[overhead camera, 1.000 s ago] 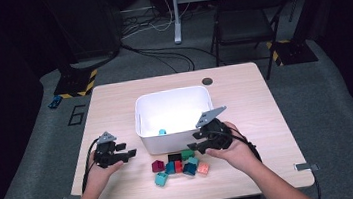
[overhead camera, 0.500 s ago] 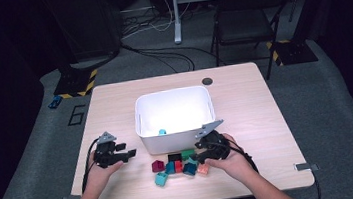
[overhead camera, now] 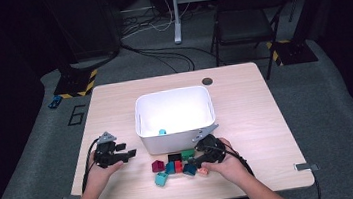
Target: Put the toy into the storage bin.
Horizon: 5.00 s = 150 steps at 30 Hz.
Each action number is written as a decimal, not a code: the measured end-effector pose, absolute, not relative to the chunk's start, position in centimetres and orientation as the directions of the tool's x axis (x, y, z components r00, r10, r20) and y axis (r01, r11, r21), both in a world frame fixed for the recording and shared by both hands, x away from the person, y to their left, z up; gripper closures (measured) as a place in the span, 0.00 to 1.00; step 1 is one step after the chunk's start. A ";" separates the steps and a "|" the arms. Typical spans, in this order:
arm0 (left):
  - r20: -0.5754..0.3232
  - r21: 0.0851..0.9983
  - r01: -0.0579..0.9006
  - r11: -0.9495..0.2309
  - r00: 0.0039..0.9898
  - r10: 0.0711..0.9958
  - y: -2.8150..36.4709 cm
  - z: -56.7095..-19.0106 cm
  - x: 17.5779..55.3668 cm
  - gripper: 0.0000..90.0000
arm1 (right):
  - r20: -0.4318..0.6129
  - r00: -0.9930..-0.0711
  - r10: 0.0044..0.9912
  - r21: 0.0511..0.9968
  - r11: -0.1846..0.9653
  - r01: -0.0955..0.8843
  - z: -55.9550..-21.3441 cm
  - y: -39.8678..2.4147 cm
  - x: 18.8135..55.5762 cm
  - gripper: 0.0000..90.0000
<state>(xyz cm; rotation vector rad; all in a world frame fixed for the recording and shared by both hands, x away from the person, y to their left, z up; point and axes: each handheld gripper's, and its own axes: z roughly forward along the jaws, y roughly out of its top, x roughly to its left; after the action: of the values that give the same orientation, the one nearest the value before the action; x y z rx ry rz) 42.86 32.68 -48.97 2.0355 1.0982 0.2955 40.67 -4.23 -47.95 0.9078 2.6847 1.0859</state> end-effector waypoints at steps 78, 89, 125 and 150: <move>-0.134 0.735 0.591 -0.333 0.608 0.783 32.5 -48.9 42.7 0.44 | 0.160 -0.782 0.602 0.643 0.538 0.545 -49.4 -4.7 40.2 0.57; -0.133 0.735 0.591 -0.334 0.607 0.783 32.5 -48.9 42.7 0.44 | 0.127 -0.801 0.586 0.644 0.566 0.516 -49.1 -4.2 40.1 0.65; -0.138 0.733 0.594 -0.331 0.606 0.783 32.5 -48.8 42.7 0.44 | 0.158 -0.849 0.504 0.626 0.614 0.481 -41.1 -5.0 39.4 0.65; -0.138 0.734 0.593 -0.329 0.605 0.784 32.5 -48.9 42.7 0.44 | 0.138 -0.870 0.473 0.657 0.614 0.438 -32.7 -4.6 40.1 0.65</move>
<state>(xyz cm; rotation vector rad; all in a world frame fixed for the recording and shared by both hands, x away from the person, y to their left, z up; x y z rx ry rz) 42.71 32.51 -48.87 2.0478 1.0853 0.3096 40.08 -4.63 -32.72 0.7839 2.7784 1.1095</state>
